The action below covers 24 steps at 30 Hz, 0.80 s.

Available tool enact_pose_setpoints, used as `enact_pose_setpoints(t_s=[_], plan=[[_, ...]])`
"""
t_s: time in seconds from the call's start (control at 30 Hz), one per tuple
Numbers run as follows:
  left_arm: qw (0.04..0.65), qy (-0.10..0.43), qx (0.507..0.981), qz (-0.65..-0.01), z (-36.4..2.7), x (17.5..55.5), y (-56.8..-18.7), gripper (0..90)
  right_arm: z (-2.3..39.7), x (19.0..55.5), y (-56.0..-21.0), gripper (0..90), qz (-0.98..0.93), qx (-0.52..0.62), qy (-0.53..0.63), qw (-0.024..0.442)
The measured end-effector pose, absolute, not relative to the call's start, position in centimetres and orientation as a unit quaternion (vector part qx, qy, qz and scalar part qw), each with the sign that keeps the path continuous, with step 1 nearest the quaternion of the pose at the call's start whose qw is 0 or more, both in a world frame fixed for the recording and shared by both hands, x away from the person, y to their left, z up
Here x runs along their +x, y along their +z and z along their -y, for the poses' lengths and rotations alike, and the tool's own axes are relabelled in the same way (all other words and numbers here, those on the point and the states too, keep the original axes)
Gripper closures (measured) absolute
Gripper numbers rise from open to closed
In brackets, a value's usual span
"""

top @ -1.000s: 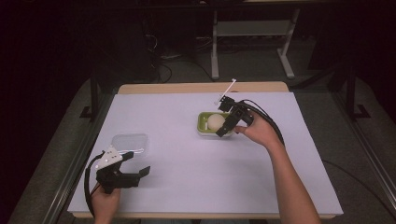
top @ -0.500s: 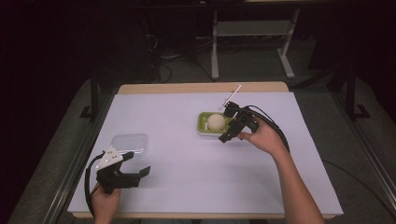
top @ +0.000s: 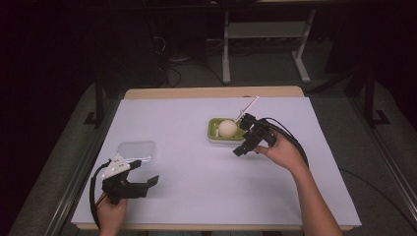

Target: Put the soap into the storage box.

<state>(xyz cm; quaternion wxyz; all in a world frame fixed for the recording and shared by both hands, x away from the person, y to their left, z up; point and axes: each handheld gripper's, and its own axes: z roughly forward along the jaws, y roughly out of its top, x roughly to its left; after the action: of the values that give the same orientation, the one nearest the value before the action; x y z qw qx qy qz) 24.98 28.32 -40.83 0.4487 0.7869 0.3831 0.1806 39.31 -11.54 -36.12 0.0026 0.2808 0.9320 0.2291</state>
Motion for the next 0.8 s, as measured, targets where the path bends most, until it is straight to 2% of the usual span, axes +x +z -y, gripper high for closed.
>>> enact_pose_setpoints(t_s=[0.8], plan=[[0.445,0.182,0.790,-0.380,-28.1,25.0,-41.0,13.0,12.9,36.0,-37.6,21.8,-0.930,0.277,0.244,0.009]])
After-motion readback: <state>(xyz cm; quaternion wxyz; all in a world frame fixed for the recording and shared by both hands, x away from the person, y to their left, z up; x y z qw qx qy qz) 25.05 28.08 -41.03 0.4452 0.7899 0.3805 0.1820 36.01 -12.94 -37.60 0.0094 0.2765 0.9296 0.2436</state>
